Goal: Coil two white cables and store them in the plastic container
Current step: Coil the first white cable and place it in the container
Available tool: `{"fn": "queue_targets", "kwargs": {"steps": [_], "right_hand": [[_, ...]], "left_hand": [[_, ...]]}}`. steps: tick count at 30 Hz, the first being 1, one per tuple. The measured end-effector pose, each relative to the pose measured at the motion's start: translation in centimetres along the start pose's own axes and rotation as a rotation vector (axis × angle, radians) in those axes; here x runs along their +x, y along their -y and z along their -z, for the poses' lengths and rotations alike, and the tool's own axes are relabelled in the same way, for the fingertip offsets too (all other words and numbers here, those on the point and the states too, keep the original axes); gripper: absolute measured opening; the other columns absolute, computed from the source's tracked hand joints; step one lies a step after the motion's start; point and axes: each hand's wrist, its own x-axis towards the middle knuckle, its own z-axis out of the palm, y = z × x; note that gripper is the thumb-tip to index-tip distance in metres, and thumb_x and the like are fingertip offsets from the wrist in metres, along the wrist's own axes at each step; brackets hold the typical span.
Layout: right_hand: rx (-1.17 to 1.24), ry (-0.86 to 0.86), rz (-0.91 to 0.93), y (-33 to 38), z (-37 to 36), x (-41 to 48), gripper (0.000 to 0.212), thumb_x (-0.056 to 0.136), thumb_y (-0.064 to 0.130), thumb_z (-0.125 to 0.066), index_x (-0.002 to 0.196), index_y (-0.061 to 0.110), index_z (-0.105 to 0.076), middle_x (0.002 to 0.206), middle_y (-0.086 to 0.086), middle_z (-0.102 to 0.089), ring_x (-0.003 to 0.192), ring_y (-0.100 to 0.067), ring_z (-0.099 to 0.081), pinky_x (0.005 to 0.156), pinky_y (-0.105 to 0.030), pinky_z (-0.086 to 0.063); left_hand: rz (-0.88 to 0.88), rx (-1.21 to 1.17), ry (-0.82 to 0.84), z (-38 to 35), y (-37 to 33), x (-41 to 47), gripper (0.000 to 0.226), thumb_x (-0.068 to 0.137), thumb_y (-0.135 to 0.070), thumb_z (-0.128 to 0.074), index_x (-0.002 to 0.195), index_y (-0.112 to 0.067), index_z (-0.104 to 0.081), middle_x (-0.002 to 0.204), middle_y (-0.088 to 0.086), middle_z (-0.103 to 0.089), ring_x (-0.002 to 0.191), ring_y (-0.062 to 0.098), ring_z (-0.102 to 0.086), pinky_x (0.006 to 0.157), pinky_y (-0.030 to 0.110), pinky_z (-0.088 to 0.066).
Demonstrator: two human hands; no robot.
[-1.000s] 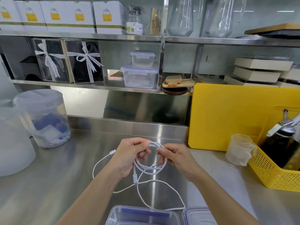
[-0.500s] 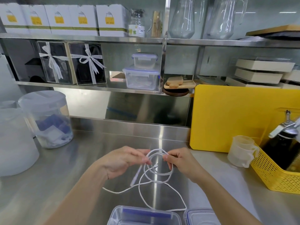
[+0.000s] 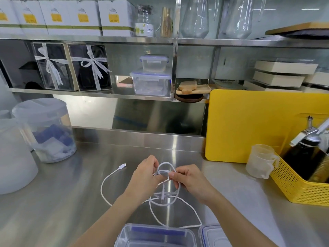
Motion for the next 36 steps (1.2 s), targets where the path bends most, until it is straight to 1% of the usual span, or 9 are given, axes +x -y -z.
{"fn": "queue_targets", "kwargs": {"steps": [3,7,13,19,26,28,31,34,36], "right_hand": [[-0.097,-0.018,0.031,-0.2,-0.9,0.4,0.037,0.09,0.026,-0.057,0.059,0.008,-0.064,0.051,0.001,-0.05,0.05,-0.009,-0.041,0.054,-0.021,-0.036],[-0.155,-0.009,0.066,-0.4,-1.4,0.4,0.037,0.091,0.025,-0.056,0.062,0.003,-0.062,0.054,-0.003,-0.05,0.051,-0.009,-0.041,0.056,-0.025,-0.036],[0.037,-0.015,0.043,-0.1,-0.9,0.3,0.035,0.089,0.017,-0.058,0.075,-0.014,-0.061,0.051,-0.003,-0.045,0.044,-0.003,-0.036,0.048,-0.013,-0.032],[0.318,0.017,-0.103,0.1,-1.0,0.2,0.032,0.089,0.017,-0.058,0.061,0.0,-0.062,0.045,-0.003,-0.043,0.036,-0.009,-0.029,0.038,-0.018,-0.022],[0.333,0.012,-0.134,0.3,-1.4,0.3,0.032,0.09,0.016,-0.057,0.06,0.007,-0.062,0.043,0.001,-0.044,0.033,-0.005,-0.032,0.035,-0.014,-0.028],[0.243,-0.003,-0.069,0.0,-1.3,0.3,0.035,0.09,0.014,-0.057,0.059,-0.001,-0.061,0.042,0.002,-0.043,0.035,-0.002,-0.032,0.038,-0.011,-0.028],[0.12,-0.013,0.014,-0.7,-0.9,0.4,0.036,0.09,0.015,-0.057,0.073,-0.016,-0.06,0.05,-0.003,-0.043,0.041,-0.002,-0.034,0.046,-0.012,-0.03],[0.092,-0.006,0.038,-1.1,-0.2,0.1,0.032,0.09,0.019,-0.057,0.071,-0.006,-0.063,0.05,0.004,-0.047,0.045,-0.003,-0.038,0.049,-0.012,-0.033],[0.092,0.01,0.041,-1.4,0.3,0.0,0.031,0.09,0.018,-0.058,0.067,-0.003,-0.063,0.047,0.008,-0.046,0.045,-0.002,-0.038,0.049,-0.011,-0.032]], "left_hand": [[-0.04,0.234,-0.122,-1.3,0.0,-0.7,0.016,0.091,-0.018,-0.05,0.089,-0.018,-0.034,0.089,-0.003,-0.041,0.088,0.03,-0.055,0.066,0.024,-0.03],[0.055,0.211,-0.124,-1.9,0.6,-0.5,0.013,0.09,-0.013,-0.046,0.101,-0.011,-0.05,0.093,0.011,-0.065,0.091,0.035,-0.059,0.069,0.034,-0.037],[0.237,-0.335,0.023,-1.6,0.7,-0.2,0.014,0.08,-0.011,-0.057,0.079,0.001,-0.063,0.046,0.006,-0.058,0.041,0.017,-0.052,0.051,0.029,-0.044],[0.261,-0.317,-0.049,-1.8,1.0,-0.5,0.037,0.086,-0.025,-0.058,0.064,0.004,-0.056,0.047,0.007,-0.053,0.035,0.013,-0.05,0.044,0.023,-0.044],[0.424,-0.464,0.02,-1.9,0.5,0.0,0.026,0.089,-0.018,-0.053,0.067,-0.007,-0.063,0.043,0.006,-0.054,0.028,0.013,-0.038,0.036,0.018,-0.034],[0.486,-0.68,0.024,-1.9,0.8,0.2,0.01,0.084,-0.001,-0.057,0.082,-0.007,-0.064,0.047,0.006,-0.06,0.032,0.013,-0.041,0.04,0.021,-0.034],[0.469,-0.947,0.177,-1.2,1.9,0.3,0.029,0.076,0.011,-0.058,0.1,-0.004,-0.067,0.065,0.008,-0.067,0.048,0.013,-0.056,0.05,0.026,-0.044],[0.426,-1.332,0.407,0.2,2.8,0.3,0.031,0.079,-0.007,-0.059,0.105,0.006,-0.066,0.102,0.022,-0.069,0.089,0.028,-0.066,0.092,0.041,-0.048],[0.446,-1.398,0.354,0.2,2.9,0.5,0.032,0.087,-0.013,-0.051,0.104,0.01,-0.065,0.104,0.023,-0.069,0.089,0.03,-0.068,0.093,0.046,-0.05]]}}
